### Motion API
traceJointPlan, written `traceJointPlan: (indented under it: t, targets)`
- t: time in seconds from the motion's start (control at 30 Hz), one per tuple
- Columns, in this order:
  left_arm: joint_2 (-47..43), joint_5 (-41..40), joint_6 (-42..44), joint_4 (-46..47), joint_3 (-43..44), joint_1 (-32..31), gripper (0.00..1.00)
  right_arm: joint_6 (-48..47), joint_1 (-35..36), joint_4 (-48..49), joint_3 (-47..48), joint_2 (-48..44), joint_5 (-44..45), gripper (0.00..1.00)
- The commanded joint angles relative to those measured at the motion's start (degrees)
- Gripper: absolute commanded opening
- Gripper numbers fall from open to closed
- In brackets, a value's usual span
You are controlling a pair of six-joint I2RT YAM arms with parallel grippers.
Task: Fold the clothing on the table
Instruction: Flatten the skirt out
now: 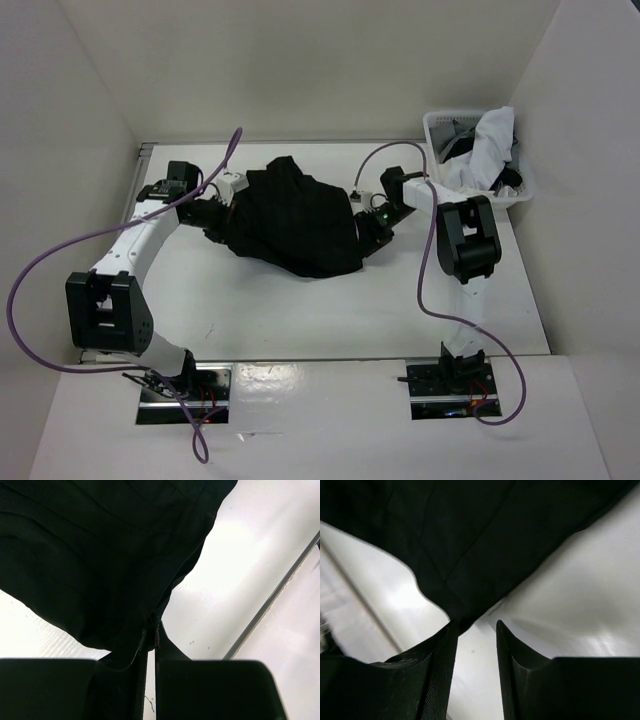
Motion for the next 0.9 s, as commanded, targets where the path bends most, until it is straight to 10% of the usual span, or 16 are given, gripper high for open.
traceJointPlan:
  t: [0.0, 0.87]
  targets:
    - [-2.3, 2.9, 1.4, -0.4, -0.7, 0.1, 0.08, -5.1, 0.2, -10.3, 0.4, 2.7, -7.4, 0.43]
    - [-5.0, 2.4, 2.0, -1.4, -2.3, -0.4, 0.08, -5.2, 0.2, -9.0, 4.1, 7.3, -11.2, 0.42]
